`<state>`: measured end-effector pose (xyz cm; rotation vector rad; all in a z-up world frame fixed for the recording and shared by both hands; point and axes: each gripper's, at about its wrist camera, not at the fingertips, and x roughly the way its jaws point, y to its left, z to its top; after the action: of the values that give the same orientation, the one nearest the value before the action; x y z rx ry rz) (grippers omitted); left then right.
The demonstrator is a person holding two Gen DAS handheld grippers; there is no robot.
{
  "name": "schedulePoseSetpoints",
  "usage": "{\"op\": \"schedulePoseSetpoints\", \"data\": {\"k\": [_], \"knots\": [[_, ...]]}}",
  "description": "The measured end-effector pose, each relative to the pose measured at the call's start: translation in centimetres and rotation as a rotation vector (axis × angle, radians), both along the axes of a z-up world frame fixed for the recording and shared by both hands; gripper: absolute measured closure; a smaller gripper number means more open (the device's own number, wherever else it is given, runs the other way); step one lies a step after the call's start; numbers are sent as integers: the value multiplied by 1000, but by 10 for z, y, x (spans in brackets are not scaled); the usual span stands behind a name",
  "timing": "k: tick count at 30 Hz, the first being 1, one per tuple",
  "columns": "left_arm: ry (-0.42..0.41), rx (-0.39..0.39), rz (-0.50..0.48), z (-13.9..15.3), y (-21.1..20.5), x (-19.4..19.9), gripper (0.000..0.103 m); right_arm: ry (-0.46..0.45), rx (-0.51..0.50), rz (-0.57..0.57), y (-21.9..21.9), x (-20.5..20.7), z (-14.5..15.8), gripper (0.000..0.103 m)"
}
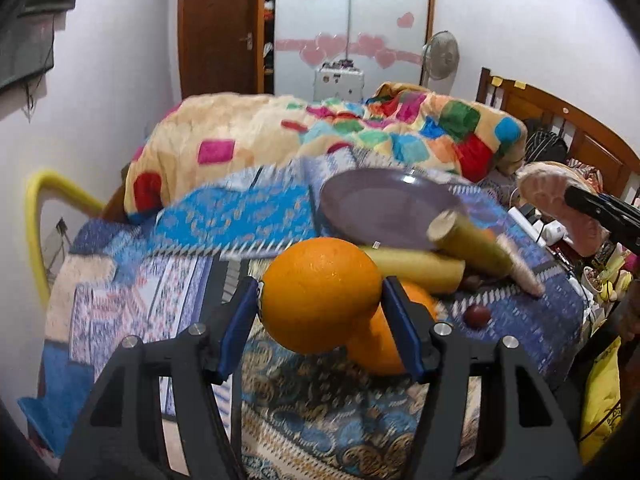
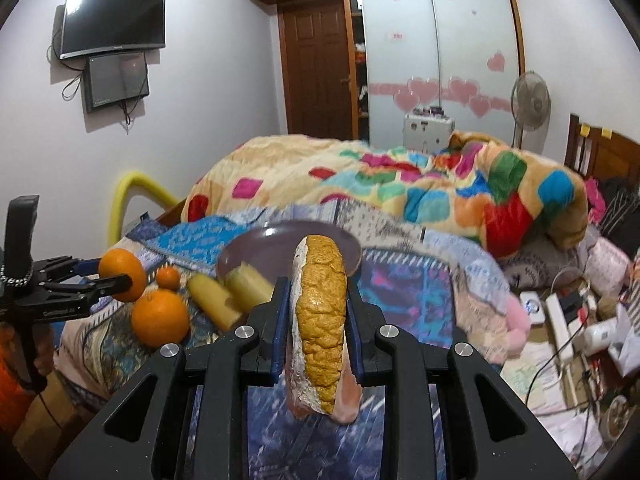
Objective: Organize fruits
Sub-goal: 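Grasp and lift the pomelo segment with the right gripper while the left gripper grasps the large orange, then carry both fruits over the purple plate and open both grippers to release them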
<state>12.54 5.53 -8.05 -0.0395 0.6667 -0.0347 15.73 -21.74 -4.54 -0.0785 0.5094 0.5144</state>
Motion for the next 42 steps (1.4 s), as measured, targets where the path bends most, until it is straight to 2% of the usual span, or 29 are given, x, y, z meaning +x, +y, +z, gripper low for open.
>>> {"op": "schedulePoseSetpoints", "data": {"k": [8, 17, 27, 31, 42], "knots": [[-47, -3, -15, 27, -10, 25, 40, -90, 12, 11, 12, 11, 26, 80], [-55, 25, -32, 34, -20, 65, 40, -123, 0, 3, 30, 36, 26, 80], [-38, 17, -48, 27, -34, 107, 40, -79, -24, -17, 38, 69, 12, 80], [-25, 36, -33, 22, -39, 125, 40, -53, -40, -10, 42, 83, 6, 80], [86, 60, -73, 7, -46, 176, 40, 68, -76, 42, 60, 132, -15, 81]]}}
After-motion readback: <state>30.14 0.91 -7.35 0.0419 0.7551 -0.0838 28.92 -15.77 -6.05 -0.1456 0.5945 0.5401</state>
